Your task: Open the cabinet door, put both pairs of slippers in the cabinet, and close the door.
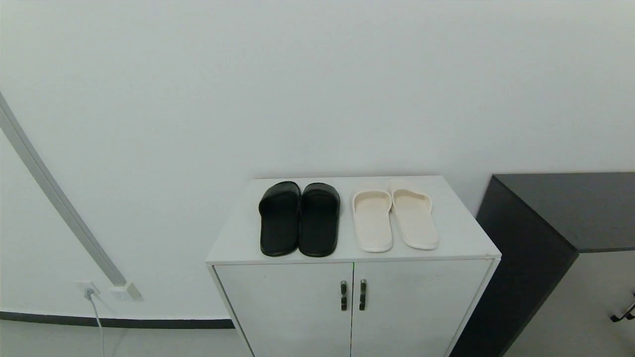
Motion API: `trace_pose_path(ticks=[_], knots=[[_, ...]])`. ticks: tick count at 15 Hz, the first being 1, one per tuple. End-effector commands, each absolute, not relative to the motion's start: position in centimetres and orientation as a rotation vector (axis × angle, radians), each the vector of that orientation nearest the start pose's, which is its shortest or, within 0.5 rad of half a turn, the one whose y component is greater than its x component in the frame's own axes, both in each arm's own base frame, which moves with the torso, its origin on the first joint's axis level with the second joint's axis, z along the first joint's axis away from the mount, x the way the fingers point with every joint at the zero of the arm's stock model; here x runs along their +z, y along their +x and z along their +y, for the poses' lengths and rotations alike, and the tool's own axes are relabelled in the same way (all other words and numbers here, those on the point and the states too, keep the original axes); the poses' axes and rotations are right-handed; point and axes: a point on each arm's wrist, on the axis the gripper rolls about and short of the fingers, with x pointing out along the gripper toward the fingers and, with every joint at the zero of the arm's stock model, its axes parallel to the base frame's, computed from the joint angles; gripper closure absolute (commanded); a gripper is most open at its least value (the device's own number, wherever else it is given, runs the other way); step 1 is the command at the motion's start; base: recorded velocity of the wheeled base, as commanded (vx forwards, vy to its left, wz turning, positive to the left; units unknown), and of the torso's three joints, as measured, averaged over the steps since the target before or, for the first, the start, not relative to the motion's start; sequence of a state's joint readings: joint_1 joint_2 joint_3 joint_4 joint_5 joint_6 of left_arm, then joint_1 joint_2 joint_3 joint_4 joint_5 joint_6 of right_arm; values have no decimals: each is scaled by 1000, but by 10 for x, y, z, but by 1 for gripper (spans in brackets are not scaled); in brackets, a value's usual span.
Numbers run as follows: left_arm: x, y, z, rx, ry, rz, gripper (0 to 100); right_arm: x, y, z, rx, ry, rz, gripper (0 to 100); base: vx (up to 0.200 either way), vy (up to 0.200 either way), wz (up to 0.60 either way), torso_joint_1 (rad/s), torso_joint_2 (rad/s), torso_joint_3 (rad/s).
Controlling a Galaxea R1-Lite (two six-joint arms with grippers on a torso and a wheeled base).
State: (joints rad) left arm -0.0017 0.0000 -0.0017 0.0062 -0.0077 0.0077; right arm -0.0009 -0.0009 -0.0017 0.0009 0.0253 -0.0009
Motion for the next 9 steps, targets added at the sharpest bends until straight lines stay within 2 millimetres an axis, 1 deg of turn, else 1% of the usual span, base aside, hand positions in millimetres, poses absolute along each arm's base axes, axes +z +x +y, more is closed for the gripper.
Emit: trace_pose_path(ticks=[1, 6, 7, 8, 9], knots=[[75, -23, 0, -9, 8, 6, 100, 76, -23, 1, 26, 0, -2, 0, 0, 0, 0, 0, 0, 0], [75, -23, 0, -9, 5, 5, 100, 76, -23, 0, 18, -2, -3, 0, 0, 0, 0, 0, 0, 0], [75, -23, 0, -9, 5, 6, 100, 82, -24, 0, 12, -8, -32, 0, 0, 0, 0, 0, 0, 0], [75, -23, 0, -9, 5, 5, 100, 125, -33, 0, 19, 87, -125, 0, 0, 0, 0, 0, 0, 0], [75, -23, 0, -9, 5, 5, 100, 155, -33, 0, 31, 161, -119, 0, 0, 0, 0, 0, 0, 0]])
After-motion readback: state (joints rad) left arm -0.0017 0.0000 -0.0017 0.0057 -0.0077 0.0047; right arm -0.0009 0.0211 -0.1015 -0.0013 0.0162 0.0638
